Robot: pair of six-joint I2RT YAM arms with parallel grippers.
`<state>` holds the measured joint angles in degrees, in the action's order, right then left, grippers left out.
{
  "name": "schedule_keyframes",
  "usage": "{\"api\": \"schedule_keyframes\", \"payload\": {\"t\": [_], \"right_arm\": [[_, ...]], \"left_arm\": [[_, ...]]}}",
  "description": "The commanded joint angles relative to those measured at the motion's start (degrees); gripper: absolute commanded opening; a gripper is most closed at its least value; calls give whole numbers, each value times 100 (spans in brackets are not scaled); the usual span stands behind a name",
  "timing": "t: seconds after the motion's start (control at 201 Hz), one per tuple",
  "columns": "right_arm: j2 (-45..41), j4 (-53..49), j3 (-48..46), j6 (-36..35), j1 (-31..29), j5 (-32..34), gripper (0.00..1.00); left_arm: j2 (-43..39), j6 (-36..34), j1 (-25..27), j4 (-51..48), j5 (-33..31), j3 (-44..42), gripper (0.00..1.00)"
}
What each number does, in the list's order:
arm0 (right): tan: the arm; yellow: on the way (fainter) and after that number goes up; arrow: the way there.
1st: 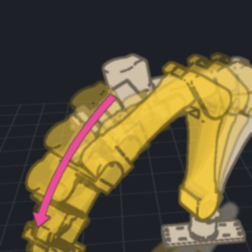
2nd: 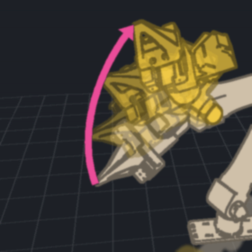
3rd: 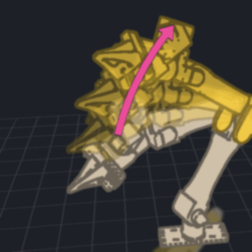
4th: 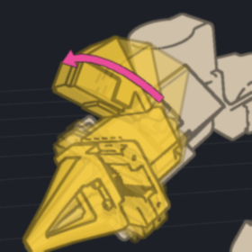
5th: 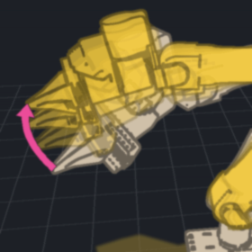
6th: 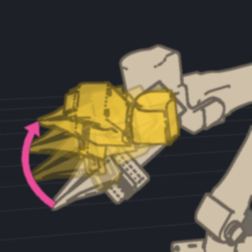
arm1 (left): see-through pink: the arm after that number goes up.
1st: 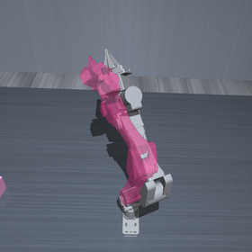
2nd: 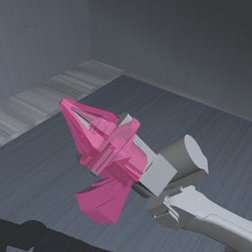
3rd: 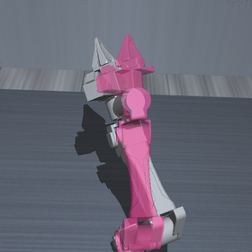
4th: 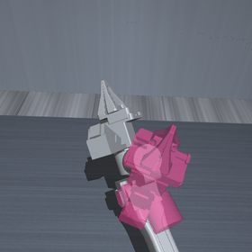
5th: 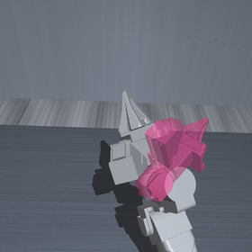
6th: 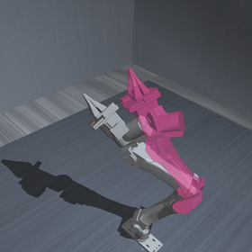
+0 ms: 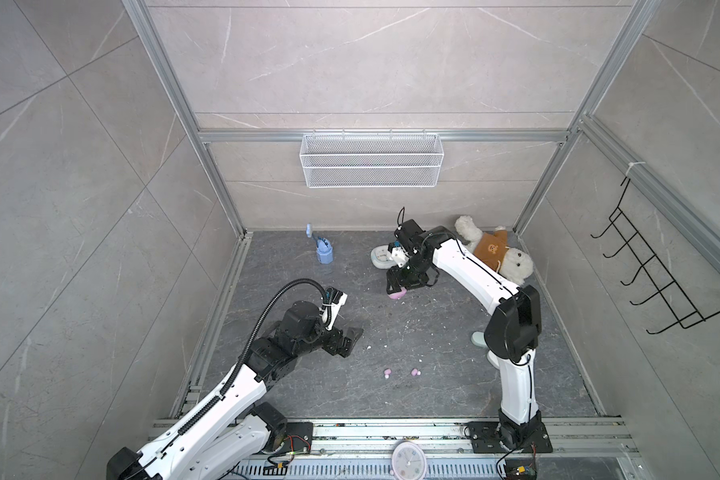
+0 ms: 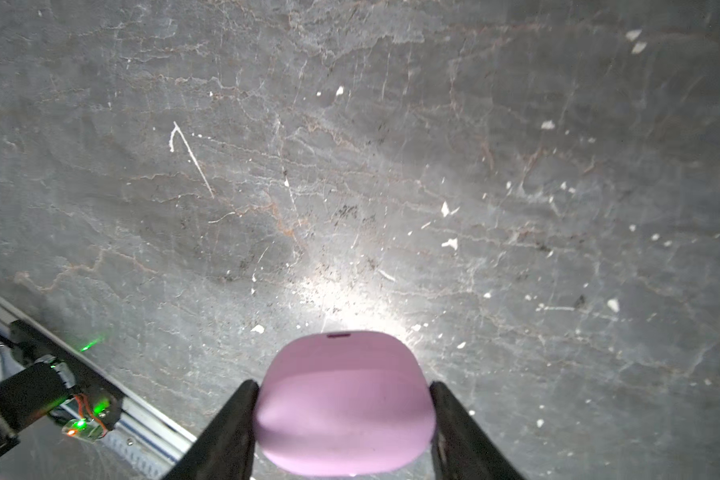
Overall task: Insert the wireless bluetooth earbuds into the charging case
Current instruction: 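Lift the pink case and carry it toward the left gripper, then close the left gripper on the pink case while the right gripper holds it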
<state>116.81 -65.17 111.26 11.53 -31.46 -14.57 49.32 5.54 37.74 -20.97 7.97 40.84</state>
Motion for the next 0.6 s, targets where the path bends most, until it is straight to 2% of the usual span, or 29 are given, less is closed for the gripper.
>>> {"api": "schedule_keyframes", "payload": {"t": [0.0, 0.314, 0.592], "right_arm": [[-854, 746, -804, 717, 0, -621, 56], [-2762, 2196, -3322, 1984, -7, -1737, 56], [-4044, 2750, -4598, 2713, -142, -1969, 56]], "left_arm": [[99, -752, 140, 45, 483, 246, 100], [454, -1895, 615, 353, 969, 310, 100], [1219, -2356, 807, 1172, 1573, 476, 98]]}}
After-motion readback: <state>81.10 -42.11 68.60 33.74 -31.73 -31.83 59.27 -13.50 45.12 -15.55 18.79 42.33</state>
